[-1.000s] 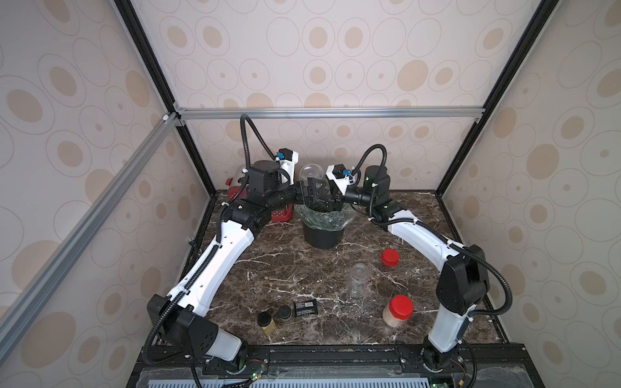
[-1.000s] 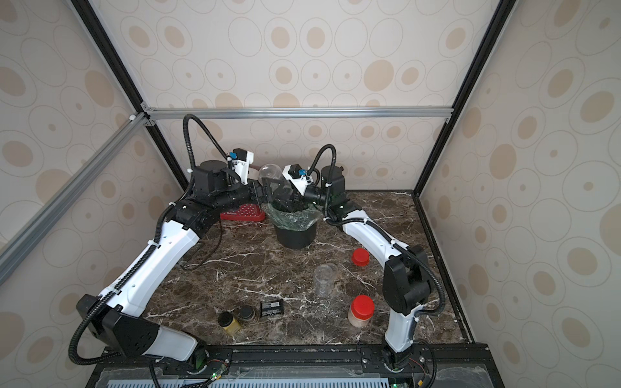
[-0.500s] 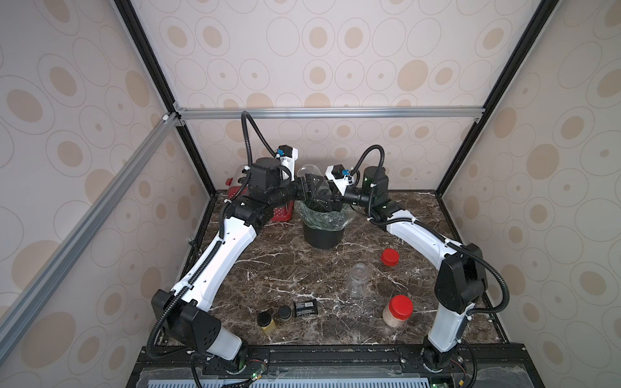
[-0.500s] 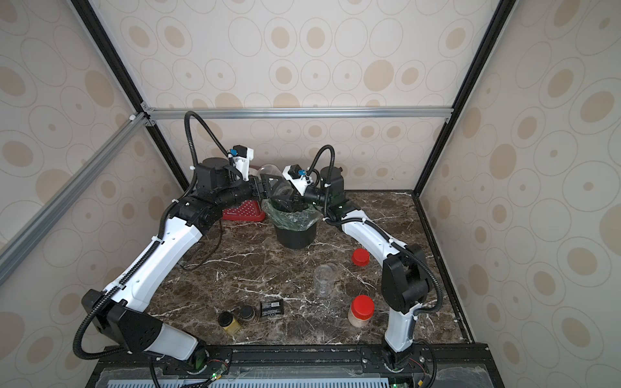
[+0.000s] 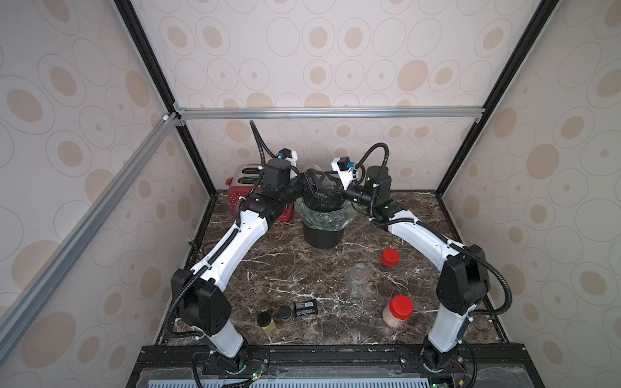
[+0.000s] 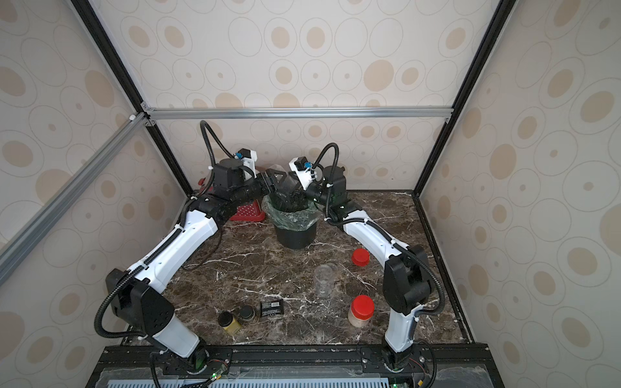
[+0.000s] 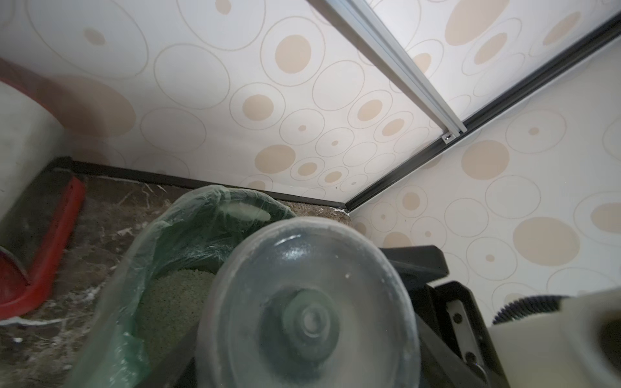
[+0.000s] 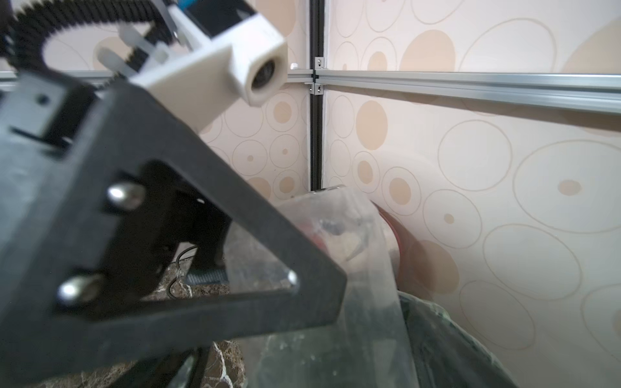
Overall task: Empty expired oatmeal from jars
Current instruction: Pour the expired oatmeal into the trash bin, then place the jar at the center of the board.
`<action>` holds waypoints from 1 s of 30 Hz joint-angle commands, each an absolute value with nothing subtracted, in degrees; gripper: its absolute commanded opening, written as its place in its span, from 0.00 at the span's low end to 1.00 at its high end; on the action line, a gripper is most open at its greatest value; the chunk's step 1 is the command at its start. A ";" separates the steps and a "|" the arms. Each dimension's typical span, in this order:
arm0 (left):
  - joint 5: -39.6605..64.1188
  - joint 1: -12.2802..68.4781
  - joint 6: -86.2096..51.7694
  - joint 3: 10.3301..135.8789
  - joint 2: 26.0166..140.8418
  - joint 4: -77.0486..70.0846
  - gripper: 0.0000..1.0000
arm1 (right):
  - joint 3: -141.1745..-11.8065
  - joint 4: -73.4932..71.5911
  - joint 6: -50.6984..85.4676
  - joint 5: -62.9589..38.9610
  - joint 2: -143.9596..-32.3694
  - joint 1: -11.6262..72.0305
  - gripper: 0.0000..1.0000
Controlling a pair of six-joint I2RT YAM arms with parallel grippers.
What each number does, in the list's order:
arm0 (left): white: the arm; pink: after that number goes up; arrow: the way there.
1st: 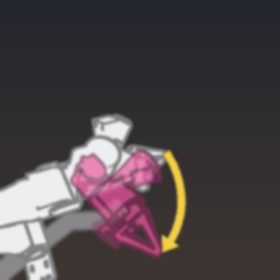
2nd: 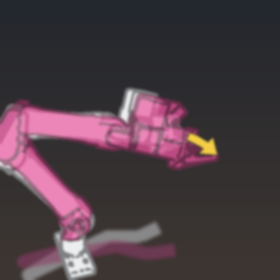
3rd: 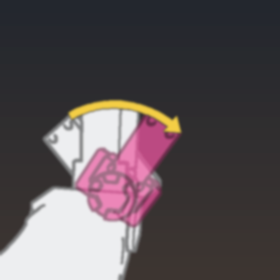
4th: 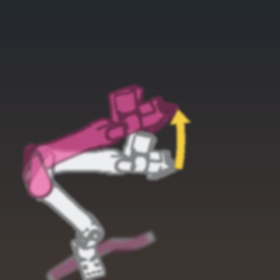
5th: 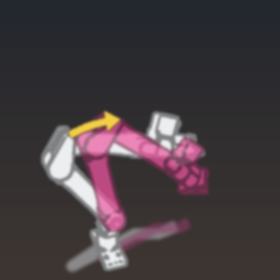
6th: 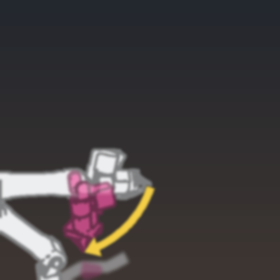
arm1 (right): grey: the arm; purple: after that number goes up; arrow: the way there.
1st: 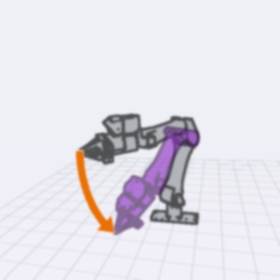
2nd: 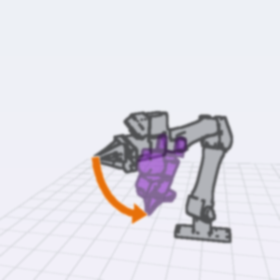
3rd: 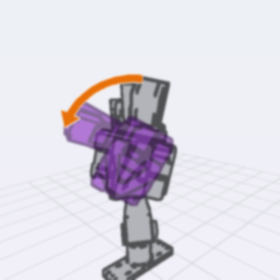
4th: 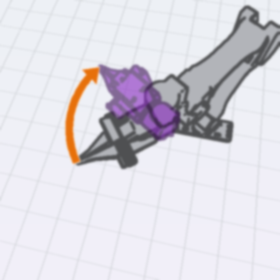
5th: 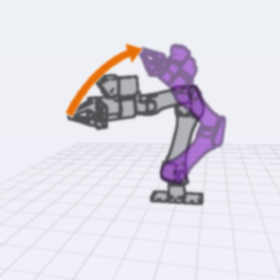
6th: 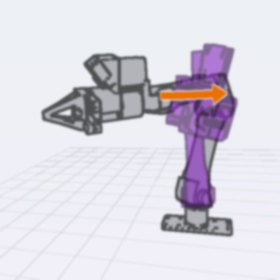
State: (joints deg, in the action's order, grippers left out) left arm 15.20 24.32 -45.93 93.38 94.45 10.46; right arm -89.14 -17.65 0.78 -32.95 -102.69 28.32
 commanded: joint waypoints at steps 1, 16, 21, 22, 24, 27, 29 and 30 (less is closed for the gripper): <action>16.16 23.38 -57.45 93.55 95.19 2.05 0.38 | -86.67 -22.28 12.06 -30.40 -96.72 28.39 0.93; 24.42 20.35 -88.31 88.34 100.26 -22.90 0.33 | -75.76 -39.70 54.81 -36.21 -93.19 18.14 1.00; 25.14 20.37 -90.57 88.42 99.79 -24.75 0.34 | -76.04 -43.26 59.04 -37.79 -96.44 17.40 0.99; 25.22 20.32 -90.67 88.42 99.67 -24.73 0.34 | -76.17 -42.92 58.77 -37.77 -96.70 17.38 0.99; 25.46 20.48 -91.13 88.42 99.50 -24.98 0.35 | -76.85 -42.04 58.34 -37.82 -97.41 17.34 0.99; 25.84 20.88 -92.22 88.24 99.55 -26.22 0.35 | -77.95 -42.01 58.48 -38.12 -98.63 17.40 0.99; 26.01 21.18 -92.78 88.31 99.79 -26.85 0.36 | -79.08 -42.07 58.86 -38.52 -99.60 17.40 0.99; 26.15 21.36 -93.01 88.42 100.00 -27.12 0.36 | -79.67 -42.13 59.17 -38.74 -100.05 17.47 0.99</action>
State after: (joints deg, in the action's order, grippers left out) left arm 24.84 20.88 -90.43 87.81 100.92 -22.72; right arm -77.14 -39.09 56.80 -37.30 -98.98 17.56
